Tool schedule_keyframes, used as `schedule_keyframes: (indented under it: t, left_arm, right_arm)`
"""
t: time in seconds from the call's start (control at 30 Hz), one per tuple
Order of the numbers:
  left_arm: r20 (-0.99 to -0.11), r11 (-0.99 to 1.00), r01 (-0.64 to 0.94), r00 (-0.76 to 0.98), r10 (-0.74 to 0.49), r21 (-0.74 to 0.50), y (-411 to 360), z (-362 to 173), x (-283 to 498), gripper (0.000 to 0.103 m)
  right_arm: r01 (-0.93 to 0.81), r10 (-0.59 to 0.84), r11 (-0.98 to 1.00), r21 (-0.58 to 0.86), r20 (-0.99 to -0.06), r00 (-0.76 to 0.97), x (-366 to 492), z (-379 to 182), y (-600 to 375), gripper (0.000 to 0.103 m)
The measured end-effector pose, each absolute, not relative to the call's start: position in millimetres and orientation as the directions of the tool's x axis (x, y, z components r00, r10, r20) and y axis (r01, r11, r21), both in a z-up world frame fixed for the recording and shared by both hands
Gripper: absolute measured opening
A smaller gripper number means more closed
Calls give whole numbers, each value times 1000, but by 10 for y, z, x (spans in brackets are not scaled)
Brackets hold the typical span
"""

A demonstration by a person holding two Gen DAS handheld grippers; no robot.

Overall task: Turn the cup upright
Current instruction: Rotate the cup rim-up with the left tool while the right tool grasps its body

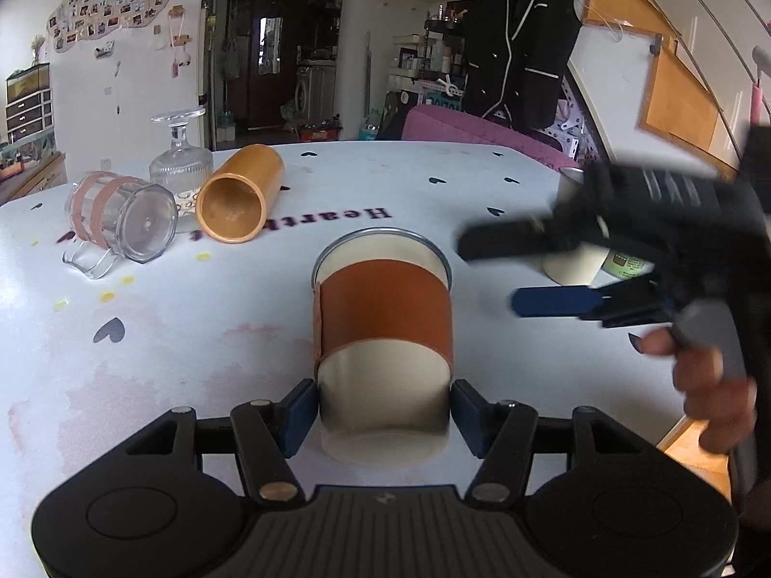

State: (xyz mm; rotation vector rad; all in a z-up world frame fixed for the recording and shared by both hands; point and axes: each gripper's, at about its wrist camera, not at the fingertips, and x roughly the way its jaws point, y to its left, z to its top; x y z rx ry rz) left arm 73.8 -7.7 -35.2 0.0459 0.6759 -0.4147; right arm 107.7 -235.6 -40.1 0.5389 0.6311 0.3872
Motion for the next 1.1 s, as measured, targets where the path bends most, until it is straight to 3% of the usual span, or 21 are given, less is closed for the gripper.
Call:
schedule_keyframes:
  t: [0.17,0.37,0.6,0.7,0.83,1.1]
  left_arm:
    - [-616,916,394,704,-355,-77,-88,-361,717,61]
    - [-619,910,412,702,-352,-51,-117,-358,688,61]
    - [-601,892,447,697,-391,-61,-195,-372,709,61]
    - [-578,875,476,691,-434,-88,-280,-392,767,61]
    - [-543,846,522,683,-488,-105,-434,-452,818,61]
    - [-500,801,593,671,-548,-82,-681,-630,682,61]
  right_arm:
    - [-91,655,619,780,-448,608,1487,-502,-2349,83]
    - [-14,697,578,816,-485,528,1766,-711,-2151,86]
    - [-64,674,625,778,-496,548,1738,-648,-2147,79]
    - [-155,619,704,693,-490,614,1618,-464,-2145,79]
    - [-275,505,835,476,-469,725,1351,-171,-2085,79]
    - [-328,336,940,92,-415,846,873,-14,-2115,79]
